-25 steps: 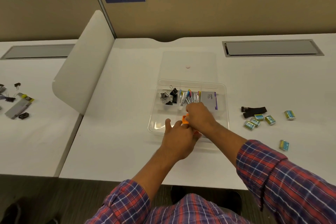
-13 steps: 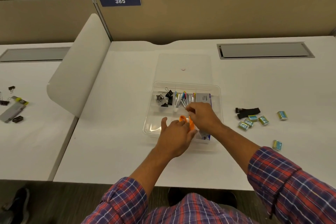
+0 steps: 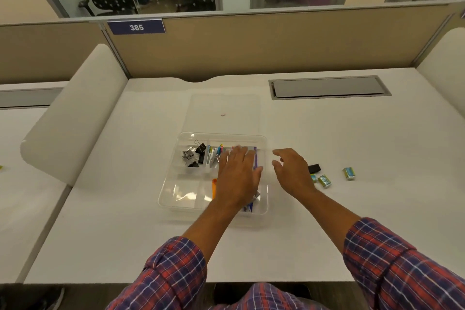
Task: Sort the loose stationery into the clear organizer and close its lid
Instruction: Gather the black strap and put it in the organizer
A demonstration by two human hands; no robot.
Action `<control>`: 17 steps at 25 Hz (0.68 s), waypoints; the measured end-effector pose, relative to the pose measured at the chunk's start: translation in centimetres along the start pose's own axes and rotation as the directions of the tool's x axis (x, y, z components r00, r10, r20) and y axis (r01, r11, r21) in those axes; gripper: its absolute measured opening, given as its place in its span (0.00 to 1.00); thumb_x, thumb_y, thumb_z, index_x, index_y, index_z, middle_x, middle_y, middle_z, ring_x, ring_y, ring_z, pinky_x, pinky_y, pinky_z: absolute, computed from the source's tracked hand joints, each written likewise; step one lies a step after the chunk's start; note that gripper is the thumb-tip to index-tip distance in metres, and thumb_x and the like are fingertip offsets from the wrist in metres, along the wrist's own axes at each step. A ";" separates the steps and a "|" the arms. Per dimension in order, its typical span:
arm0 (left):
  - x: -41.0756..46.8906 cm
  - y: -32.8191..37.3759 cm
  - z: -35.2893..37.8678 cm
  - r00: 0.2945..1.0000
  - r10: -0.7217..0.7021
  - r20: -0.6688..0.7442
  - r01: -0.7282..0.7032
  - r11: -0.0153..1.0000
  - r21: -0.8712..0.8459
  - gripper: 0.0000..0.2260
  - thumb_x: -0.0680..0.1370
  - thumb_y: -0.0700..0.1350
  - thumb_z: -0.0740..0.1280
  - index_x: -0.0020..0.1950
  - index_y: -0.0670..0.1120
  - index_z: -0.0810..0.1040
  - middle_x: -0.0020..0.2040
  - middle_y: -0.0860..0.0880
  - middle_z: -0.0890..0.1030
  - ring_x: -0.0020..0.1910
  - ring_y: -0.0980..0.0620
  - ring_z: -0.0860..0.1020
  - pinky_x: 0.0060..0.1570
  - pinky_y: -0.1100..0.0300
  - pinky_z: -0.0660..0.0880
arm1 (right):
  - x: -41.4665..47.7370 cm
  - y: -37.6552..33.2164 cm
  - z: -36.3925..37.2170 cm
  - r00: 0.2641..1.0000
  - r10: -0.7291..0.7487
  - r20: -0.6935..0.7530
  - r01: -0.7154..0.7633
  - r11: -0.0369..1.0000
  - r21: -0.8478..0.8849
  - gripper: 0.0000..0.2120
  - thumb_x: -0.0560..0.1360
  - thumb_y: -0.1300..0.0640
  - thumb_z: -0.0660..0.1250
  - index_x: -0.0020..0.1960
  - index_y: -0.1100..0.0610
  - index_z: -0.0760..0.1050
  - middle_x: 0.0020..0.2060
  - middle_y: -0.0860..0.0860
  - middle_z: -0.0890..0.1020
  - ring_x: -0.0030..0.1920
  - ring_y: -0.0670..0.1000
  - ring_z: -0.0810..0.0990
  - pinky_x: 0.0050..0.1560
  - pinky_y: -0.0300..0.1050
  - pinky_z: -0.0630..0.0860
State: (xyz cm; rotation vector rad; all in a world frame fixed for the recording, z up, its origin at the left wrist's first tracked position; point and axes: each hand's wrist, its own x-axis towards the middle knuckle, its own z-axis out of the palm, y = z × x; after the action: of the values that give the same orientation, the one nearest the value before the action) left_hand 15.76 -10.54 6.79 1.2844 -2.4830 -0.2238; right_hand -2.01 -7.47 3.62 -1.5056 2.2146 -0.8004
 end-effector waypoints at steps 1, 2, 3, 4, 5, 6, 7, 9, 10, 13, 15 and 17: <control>0.9 1.1 0.4 0.999 0.018 0.046 -0.017 1.000 -0.019 0.22 0.83 0.54 0.64 0.74 0.44 0.73 0.72 0.45 0.76 0.74 0.44 0.71 0.76 0.46 0.63 | 0.3 1.4 -0.7 0.999 0.030 -0.011 -0.031 0.999 -0.039 0.15 0.81 0.55 0.65 0.67 0.53 0.76 0.66 0.52 0.78 0.64 0.54 0.77 0.66 0.57 0.70; 1.6 2.3 0.9 0.995 0.045 0.087 -0.041 0.998 -0.049 0.22 0.83 0.53 0.64 0.74 0.43 0.73 0.73 0.43 0.76 0.74 0.43 0.71 0.76 0.46 0.64 | 0.5 2.9 -1.4 0.998 0.064 -0.025 -0.065 0.995 -0.079 0.15 0.81 0.55 0.64 0.67 0.52 0.76 0.66 0.51 0.78 0.66 0.54 0.76 0.66 0.56 0.67; 2.3 3.5 1.4 0.990 0.079 0.117 -0.070 0.995 -0.077 0.22 0.83 0.52 0.65 0.73 0.42 0.74 0.72 0.42 0.76 0.73 0.42 0.72 0.74 0.46 0.66 | 0.8 4.2 -2.1 0.994 0.101 -0.038 -0.105 0.987 -0.118 0.15 0.81 0.54 0.63 0.67 0.51 0.77 0.66 0.51 0.78 0.66 0.54 0.75 0.65 0.56 0.65; 3.0 4.8 2.1 0.984 0.115 0.137 -0.102 0.990 -0.097 0.20 0.83 0.51 0.67 0.71 0.41 0.75 0.70 0.41 0.78 0.70 0.41 0.74 0.71 0.46 0.69 | 1.1 5.6 -2.8 0.989 0.139 -0.046 -0.145 0.977 -0.154 0.15 0.82 0.54 0.63 0.67 0.51 0.77 0.66 0.51 0.78 0.67 0.55 0.75 0.64 0.56 0.64; 3.6 6.0 2.7 0.978 0.141 0.153 -0.124 0.986 -0.115 0.18 0.82 0.49 0.68 0.68 0.40 0.77 0.67 0.41 0.79 0.67 0.41 0.76 0.66 0.46 0.72 | 1.3 6.9 -3.5 0.984 0.173 -0.047 -0.179 0.966 -0.187 0.15 0.81 0.53 0.63 0.67 0.51 0.77 0.66 0.52 0.78 0.66 0.55 0.75 0.63 0.57 0.64; 4.2 7.1 3.5 0.973 0.154 0.174 -0.131 0.982 -0.137 0.16 0.82 0.48 0.68 0.66 0.40 0.78 0.64 0.41 0.80 0.63 0.41 0.77 0.63 0.47 0.74 | 1.6 8.1 -4.0 0.980 0.194 -0.039 -0.198 0.956 -0.219 0.16 0.81 0.53 0.62 0.68 0.51 0.76 0.65 0.52 0.78 0.65 0.56 0.75 0.62 0.57 0.65; 4.7 8.2 4.2 0.964 0.158 0.212 -0.126 0.979 -0.158 0.15 0.82 0.46 0.68 0.65 0.40 0.78 0.62 0.41 0.81 0.62 0.41 0.78 0.60 0.47 0.75 | 1.7 9.2 -4.4 0.979 0.203 -0.020 -0.201 0.948 -0.248 0.16 0.81 0.53 0.62 0.68 0.51 0.76 0.64 0.53 0.78 0.64 0.56 0.76 0.62 0.58 0.66; 5.7 10.0 5.7 0.937 0.156 0.312 -0.104 0.979 -0.178 0.14 0.82 0.44 0.68 0.66 0.39 0.77 0.62 0.40 0.80 0.61 0.41 0.77 0.60 0.48 0.75 | 2.0 11.1 -5.0 0.979 0.200 0.046 -0.179 0.941 -0.288 0.16 0.82 0.52 0.62 0.69 0.50 0.75 0.63 0.54 0.78 0.64 0.57 0.75 0.61 0.59 0.67; 6.2 10.7 6.4 0.925 0.140 0.352 -0.082 0.981 -0.177 0.14 0.82 0.43 0.67 0.67 0.39 0.76 0.63 0.40 0.79 0.62 0.41 0.77 0.61 0.48 0.74 | 2.1 11.7 -5.2 0.977 0.195 0.087 -0.160 0.939 -0.304 0.17 0.82 0.52 0.61 0.69 0.50 0.75 0.63 0.54 0.77 0.64 0.57 0.75 0.61 0.59 0.67; 7.6 11.6 7.7 0.908 0.029 0.419 0.038 0.988 -0.150 0.13 0.83 0.40 0.65 0.66 0.37 0.76 0.64 0.39 0.77 0.63 0.41 0.76 0.62 0.48 0.74 | 2.5 12.7 -5.5 0.970 0.167 0.177 -0.095 0.929 -0.357 0.17 0.82 0.50 0.61 0.69 0.48 0.74 0.62 0.54 0.77 0.62 0.57 0.75 0.60 0.58 0.68; 8.3 11.9 8.4 0.890 -0.014 0.455 0.058 0.995 -0.084 0.10 0.82 0.39 0.66 0.62 0.38 0.78 0.61 0.39 0.78 0.60 0.41 0.78 0.59 0.49 0.75 | 2.9 12.9 -5.8 0.967 0.150 0.207 -0.058 0.917 -0.394 0.16 0.81 0.49 0.62 0.68 0.46 0.75 0.60 0.53 0.77 0.60 0.56 0.76 0.59 0.57 0.68; 8.6 11.9 8.9 0.867 -0.027 0.497 0.028 1.000 0.005 0.07 0.81 0.39 0.67 0.57 0.39 0.79 0.57 0.39 0.79 0.56 0.41 0.79 0.53 0.51 0.76 | 3.2 12.9 -6.0 0.961 0.133 0.242 -0.020 0.907 -0.421 0.14 0.80 0.48 0.63 0.65 0.45 0.77 0.57 0.52 0.78 0.58 0.55 0.76 0.58 0.56 0.67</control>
State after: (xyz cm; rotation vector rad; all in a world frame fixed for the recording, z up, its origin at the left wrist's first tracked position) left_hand -1.18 -10.76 3.81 1.4027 -2.8813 -0.6404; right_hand -16.08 -5.35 0.35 -1.5816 2.3089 -0.0839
